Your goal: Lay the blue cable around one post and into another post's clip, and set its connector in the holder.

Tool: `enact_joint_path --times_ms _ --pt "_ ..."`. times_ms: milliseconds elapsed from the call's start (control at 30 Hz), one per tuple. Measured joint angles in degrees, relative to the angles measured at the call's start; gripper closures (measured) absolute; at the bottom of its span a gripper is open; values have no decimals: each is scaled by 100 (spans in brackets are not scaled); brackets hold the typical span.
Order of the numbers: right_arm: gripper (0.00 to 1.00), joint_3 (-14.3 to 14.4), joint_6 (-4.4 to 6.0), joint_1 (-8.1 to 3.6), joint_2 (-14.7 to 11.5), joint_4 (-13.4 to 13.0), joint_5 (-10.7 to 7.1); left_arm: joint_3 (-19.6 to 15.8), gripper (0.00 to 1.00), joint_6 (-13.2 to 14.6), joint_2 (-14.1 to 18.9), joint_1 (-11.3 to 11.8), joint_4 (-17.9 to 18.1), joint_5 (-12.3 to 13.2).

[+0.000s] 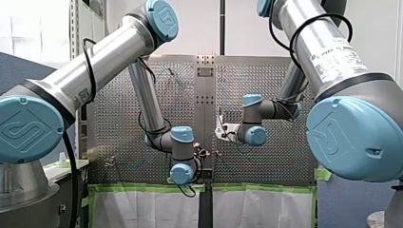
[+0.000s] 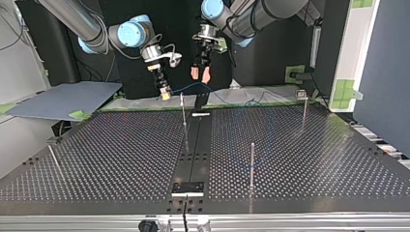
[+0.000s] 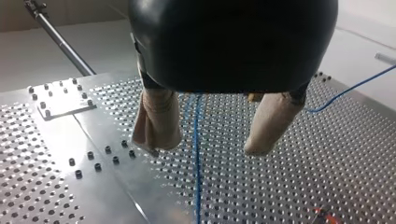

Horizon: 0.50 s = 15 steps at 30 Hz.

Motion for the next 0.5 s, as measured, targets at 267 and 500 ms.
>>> enact_joint_path --times_ms 267,500 --pt "100 17 -73 24 -10 104 -19 151 0 118 -2 43 -89 65" --pt "100 199 -115 47 -179 106 -36 227 0 131 -2 61 -228 155"
